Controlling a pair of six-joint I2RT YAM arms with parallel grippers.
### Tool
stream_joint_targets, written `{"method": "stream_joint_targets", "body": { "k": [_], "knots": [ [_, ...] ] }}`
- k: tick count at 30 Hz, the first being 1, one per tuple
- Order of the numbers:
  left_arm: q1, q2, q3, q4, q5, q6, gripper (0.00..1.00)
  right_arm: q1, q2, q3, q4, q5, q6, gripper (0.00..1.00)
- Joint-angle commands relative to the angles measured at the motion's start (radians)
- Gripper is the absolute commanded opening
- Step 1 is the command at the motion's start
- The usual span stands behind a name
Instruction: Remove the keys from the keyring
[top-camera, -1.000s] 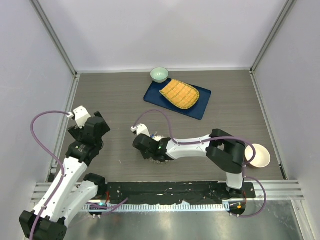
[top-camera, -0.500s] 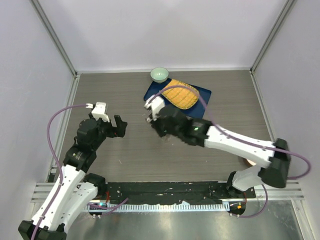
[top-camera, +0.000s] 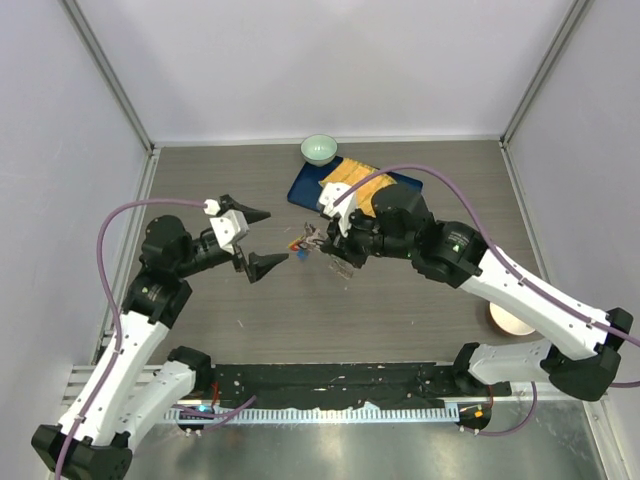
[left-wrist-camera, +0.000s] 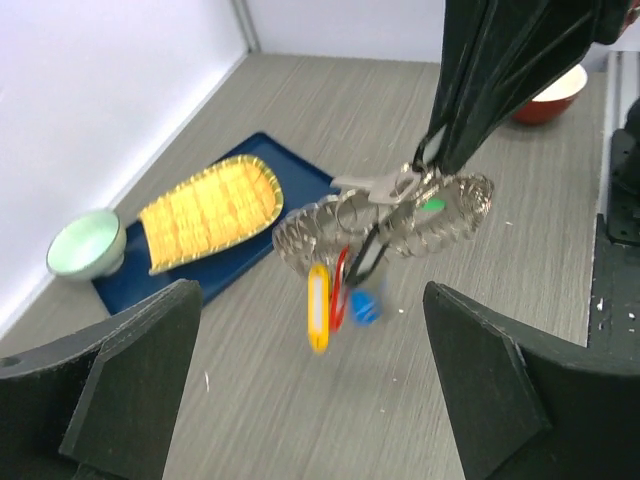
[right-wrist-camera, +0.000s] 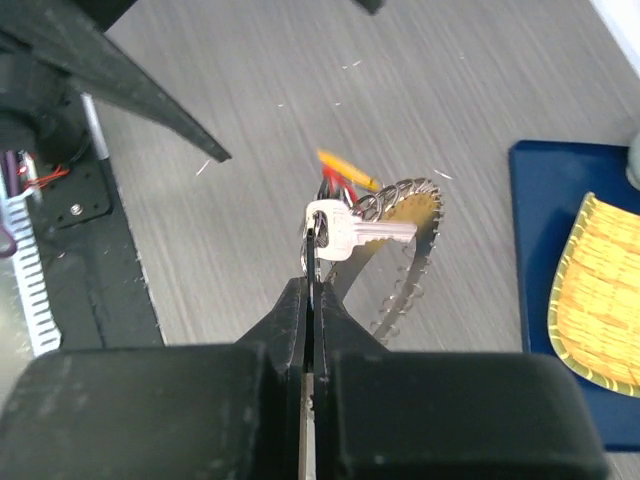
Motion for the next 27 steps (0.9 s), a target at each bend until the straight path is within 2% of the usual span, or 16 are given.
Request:
{"method": "stream_joint_targets", "body": {
  "k": [1, 6, 10, 14, 20, 23, 24, 25, 26, 27],
  "knots": [
    [-0.025, 0.037, 0.073, 0.098, 0.213, 0.089, 0.97, 0.005, -0.07, 0.018, 0.015, -0.108, -0.036, 0.01],
    [-0.111, 0.111, 0.1, 0.104, 0.255, 0.136, 0.96, 0.005, -0.09, 0.018, 0.018, -0.206, -0.004, 0.01],
    [-0.174, 0.151, 0.112, 0.101, 0.257, 0.158, 0.96, 0.005, -0.09, 0.021, 0.024, -0.224, 0.016, 0.01],
    [-0.2, 0.192, 0.115, 0.087, 0.271, 0.183, 0.89, 0.005, -0.093, 0.017, 0.032, -0.292, 0.018, 0.01],
    [-0.212, 0.211, 0.103, 0.067, 0.309, 0.192, 0.64, 0.005, -0.13, -0.009, 0.073, -0.327, 0.032, 0.01],
    [-0.214, 0.215, 0.098, 0.041, 0.367, 0.19, 0.44, 0.005, -0.147, -0.026, 0.102, -0.329, 0.047, 0.01],
    [-0.214, 0.217, 0.096, 0.039, 0.383, 0.18, 0.29, 0.005, -0.15, -0.038, 0.113, -0.329, 0.056, 0.01],
    [-0.214, 0.218, 0.095, 0.032, 0.421, 0.175, 0.21, 0.005, -0.153, -0.045, 0.136, -0.324, 0.067, 0.01],
    [-0.214, 0.218, 0.093, 0.027, 0.436, 0.175, 0.07, 0.005, -0.162, -0.06, 0.15, -0.32, 0.084, 0.01],
    [-0.214, 0.218, 0.09, 0.023, 0.45, 0.17, 0.01, 0.005, -0.167, -0.069, 0.165, -0.306, 0.101, 0.01]
  ]
}}
